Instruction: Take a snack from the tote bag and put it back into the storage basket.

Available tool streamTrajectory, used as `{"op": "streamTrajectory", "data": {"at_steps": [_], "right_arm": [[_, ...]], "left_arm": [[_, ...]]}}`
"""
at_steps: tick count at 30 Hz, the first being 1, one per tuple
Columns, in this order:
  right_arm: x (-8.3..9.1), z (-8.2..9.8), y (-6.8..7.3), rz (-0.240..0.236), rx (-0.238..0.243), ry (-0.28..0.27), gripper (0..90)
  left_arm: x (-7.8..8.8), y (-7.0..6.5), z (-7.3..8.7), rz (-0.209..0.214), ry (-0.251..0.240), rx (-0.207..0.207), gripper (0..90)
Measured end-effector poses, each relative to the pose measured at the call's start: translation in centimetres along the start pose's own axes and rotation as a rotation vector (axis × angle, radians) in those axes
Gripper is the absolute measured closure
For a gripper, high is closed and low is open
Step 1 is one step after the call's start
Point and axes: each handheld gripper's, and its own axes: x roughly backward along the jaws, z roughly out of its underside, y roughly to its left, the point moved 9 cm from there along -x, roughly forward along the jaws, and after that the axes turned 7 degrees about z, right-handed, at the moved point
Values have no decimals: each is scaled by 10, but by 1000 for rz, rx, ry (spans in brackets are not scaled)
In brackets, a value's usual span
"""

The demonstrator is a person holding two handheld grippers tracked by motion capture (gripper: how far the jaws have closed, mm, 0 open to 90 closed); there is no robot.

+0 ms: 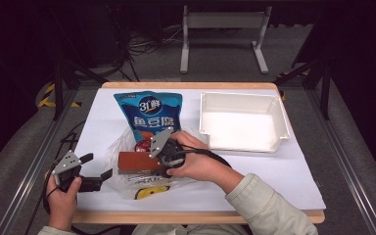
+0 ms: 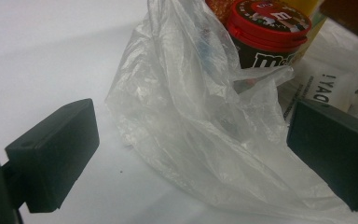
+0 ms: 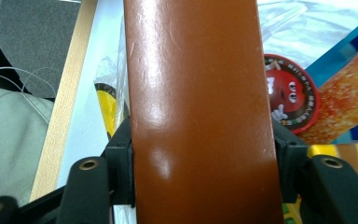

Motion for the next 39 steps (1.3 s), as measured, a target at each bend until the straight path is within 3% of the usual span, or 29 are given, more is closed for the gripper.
{"op": "streamTrajectory", "data": {"at_steps": [17,39], "right_arm": [[31,-13,-7,14,-19,-56,417],[63,-15,-14,18,-41,-107,417]], "left_arm": [[-1,-1,-3,17,-14,-24,20],[-1,-1,-3,13,-14,-44,17]]}}
